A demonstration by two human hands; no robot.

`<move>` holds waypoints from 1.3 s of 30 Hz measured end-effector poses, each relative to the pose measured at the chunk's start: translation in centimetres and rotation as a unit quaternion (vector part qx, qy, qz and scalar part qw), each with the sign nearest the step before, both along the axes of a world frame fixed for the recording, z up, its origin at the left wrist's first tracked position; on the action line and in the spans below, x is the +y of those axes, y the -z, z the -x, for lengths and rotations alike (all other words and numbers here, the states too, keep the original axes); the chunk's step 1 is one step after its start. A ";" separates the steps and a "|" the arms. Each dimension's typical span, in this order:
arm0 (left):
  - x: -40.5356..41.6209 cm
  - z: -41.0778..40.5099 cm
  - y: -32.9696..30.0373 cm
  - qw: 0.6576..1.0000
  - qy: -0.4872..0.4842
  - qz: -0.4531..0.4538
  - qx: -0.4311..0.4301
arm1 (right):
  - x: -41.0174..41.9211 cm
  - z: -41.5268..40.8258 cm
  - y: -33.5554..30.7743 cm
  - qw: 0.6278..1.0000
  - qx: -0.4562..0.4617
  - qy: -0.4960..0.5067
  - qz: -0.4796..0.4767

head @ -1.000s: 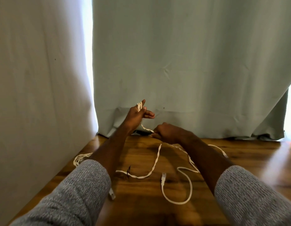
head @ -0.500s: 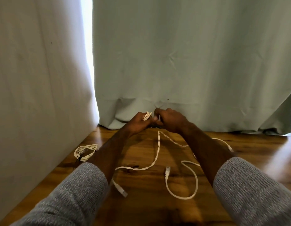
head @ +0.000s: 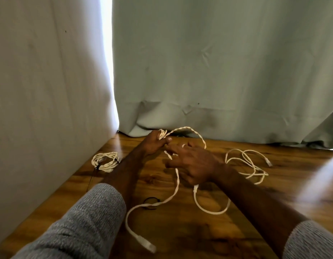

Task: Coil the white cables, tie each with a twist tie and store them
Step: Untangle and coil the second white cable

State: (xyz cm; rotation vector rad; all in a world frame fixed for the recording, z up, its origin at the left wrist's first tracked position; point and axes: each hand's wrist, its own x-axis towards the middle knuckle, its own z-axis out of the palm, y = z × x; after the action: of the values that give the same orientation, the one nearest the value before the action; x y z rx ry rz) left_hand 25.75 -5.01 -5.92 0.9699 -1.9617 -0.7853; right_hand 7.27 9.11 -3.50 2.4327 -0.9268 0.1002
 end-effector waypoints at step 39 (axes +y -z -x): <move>11.5 17.8 -4.7 0.893 0.259 -0.224 0.292 | 9.2 22.6 -9.4 0.946 0.075 0.297 0.106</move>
State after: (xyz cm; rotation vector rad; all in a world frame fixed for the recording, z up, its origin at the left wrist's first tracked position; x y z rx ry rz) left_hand 7.99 6.52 -1.19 0.3524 -1.5220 -1.6696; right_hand -15.37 18.32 5.86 1.8467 -1.4495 -0.1900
